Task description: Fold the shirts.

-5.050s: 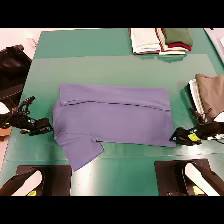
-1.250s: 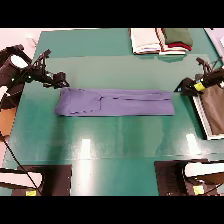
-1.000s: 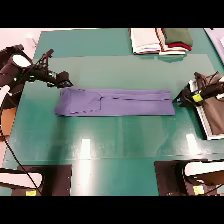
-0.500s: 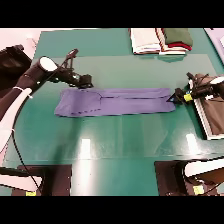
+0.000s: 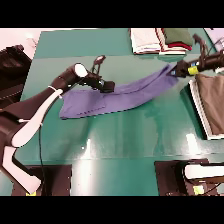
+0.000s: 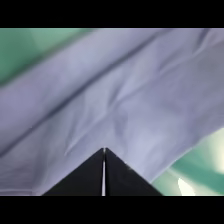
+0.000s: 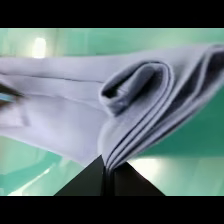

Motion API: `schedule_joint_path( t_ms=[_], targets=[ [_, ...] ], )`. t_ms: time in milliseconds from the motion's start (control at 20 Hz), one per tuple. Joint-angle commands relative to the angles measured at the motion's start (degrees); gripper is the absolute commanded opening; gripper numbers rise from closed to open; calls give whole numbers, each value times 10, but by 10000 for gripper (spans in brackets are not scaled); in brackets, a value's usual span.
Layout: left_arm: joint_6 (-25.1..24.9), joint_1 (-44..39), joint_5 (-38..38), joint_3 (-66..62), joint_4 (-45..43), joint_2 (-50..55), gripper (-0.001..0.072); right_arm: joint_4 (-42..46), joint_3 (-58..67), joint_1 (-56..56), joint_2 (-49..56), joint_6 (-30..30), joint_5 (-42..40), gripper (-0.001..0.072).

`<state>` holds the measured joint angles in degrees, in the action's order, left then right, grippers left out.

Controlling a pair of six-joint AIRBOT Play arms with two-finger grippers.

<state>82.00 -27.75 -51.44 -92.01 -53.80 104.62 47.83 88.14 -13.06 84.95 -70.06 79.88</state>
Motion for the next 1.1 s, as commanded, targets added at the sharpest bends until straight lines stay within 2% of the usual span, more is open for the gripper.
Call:
schedule_joint_path(
  t_ms=[0, 250, 600, 900, 1050],
  targets=[
    [1, -14, -18, -29, -2, 50, 25, -2, 92, 50, -11, -47, 26, 18],
    [1, -14, -20, -32, 1, 64, 26, -2, 167, 125, -11, -71, 26, 17],
    [0, -5, -51, -58, -5, 60, 26, -3, 186, 211, -11, -89, 4, 17],
    [0, 88, -94, -117, -50, -26, 26, -7, 186, 287, 0, -90, -60, 18],
    [0, 160, -131, -151, -82, -90, 27, -65, 187, 348, 47, -74, -99, 17]
  ],
)
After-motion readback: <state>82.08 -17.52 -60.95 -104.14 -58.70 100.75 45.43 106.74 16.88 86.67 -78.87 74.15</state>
